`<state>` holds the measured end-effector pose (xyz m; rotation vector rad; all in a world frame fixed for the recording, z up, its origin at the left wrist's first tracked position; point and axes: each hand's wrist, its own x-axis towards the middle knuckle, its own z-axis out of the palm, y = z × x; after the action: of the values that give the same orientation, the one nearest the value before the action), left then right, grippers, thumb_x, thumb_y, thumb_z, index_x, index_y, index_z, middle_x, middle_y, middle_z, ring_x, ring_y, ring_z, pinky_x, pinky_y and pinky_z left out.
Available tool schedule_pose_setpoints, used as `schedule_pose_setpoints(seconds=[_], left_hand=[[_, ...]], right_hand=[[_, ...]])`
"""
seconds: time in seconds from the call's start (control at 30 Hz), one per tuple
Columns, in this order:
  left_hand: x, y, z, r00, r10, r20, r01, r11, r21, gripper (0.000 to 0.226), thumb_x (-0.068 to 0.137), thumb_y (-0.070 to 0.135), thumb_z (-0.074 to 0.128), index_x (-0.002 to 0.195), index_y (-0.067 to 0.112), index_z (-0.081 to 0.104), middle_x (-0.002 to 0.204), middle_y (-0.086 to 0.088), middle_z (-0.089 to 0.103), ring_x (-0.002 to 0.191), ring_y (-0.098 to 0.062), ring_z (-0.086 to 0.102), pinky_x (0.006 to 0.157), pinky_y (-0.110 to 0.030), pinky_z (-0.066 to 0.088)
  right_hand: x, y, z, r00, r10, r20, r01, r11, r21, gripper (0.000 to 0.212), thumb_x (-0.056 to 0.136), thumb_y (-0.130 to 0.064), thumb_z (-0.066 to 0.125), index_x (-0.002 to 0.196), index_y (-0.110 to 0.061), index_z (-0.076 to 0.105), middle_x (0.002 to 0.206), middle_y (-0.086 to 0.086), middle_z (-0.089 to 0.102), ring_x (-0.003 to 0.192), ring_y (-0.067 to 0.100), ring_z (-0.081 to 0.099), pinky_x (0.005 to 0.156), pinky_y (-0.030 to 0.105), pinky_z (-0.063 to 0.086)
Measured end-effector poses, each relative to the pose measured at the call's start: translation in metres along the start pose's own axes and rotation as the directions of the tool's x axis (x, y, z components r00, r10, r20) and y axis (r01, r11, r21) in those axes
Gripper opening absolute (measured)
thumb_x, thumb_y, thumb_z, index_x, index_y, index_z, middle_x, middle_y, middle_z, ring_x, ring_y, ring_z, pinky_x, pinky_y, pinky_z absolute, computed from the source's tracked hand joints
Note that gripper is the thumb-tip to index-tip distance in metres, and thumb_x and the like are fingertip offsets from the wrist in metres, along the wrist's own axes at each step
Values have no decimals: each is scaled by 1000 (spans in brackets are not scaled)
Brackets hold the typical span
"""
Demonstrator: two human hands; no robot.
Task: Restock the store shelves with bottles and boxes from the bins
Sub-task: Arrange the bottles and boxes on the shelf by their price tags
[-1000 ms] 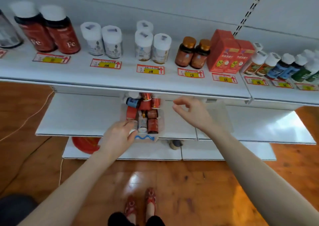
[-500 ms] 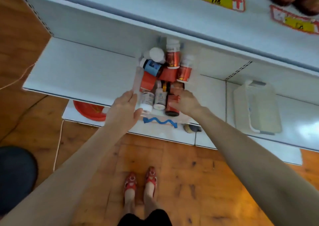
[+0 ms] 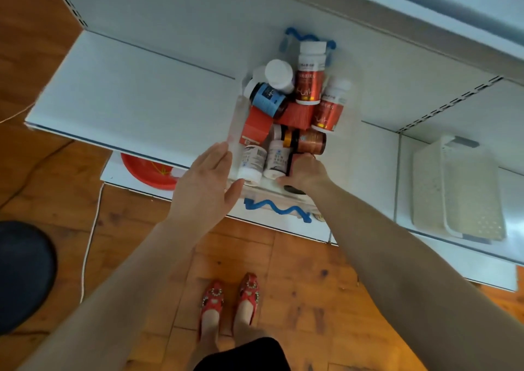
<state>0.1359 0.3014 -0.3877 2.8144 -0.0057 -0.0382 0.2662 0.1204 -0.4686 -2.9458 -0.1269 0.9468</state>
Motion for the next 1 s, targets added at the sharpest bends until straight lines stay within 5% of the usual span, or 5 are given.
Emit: schedule_pose_setpoints(seconds=[0.23, 0.4, 0.6, 0.77, 1.0], left_hand=[[-2, 3, 0, 1000, -9, 9, 10, 1000, -24, 48, 78, 23, 69, 111, -11, 59, 119, -24, 60, 108, -38, 60, 80, -47, 50], [-2, 5, -2, 999, -38, 21, 39, 998, -39, 50, 79, 21, 71, 116, -9, 57, 124, -23, 57, 113, -37, 57, 82, -47, 49], [-2, 6, -5, 998, -50, 29, 51, 998, -44, 51, 84, 20, 65, 123, -9, 52, 133, -22, 50, 121, -36, 50, 93, -44, 41], [0, 12, -10, 994, -84, 76, 88, 995, -51, 56, 94, 30, 47, 139, 0, 35, 150, -10, 29, 137, -25, 30, 106, -36, 34], [6, 21, -18, 988, -106, 114, 114, 991, -71, 53, 93, 27, 50, 137, -2, 39, 146, -17, 34, 136, -30, 31, 109, -38, 29]], right_hand=[[1, -3, 3, 999, 37, -11, -37, 999, -3, 72, 61, -43, 81, 118, -11, 51, 113, 6, 55, 103, 20, 57, 81, 29, 48], [-9, -2, -4, 999, -12, 33, 11, 999, 30, 55, 68, -30, 76, 114, -13, 50, 108, 6, 53, 100, 23, 57, 73, 29, 45], [-40, 4, -27, 974, 10, 225, -101, 912, 398, 45, 80, -28, 66, 115, -8, 47, 99, 7, 50, 91, 22, 51, 82, 35, 49], [-63, 6, -44, 968, 32, 249, -185, 760, 623, 31, 81, -33, 60, 103, -13, 53, 105, 10, 57, 96, 25, 55, 72, 34, 50], [-112, 20, -76, 996, -87, -6, 60, 644, 762, 25, 77, -29, 67, 97, -23, 54, 82, -11, 57, 81, 9, 57, 69, 20, 46]])
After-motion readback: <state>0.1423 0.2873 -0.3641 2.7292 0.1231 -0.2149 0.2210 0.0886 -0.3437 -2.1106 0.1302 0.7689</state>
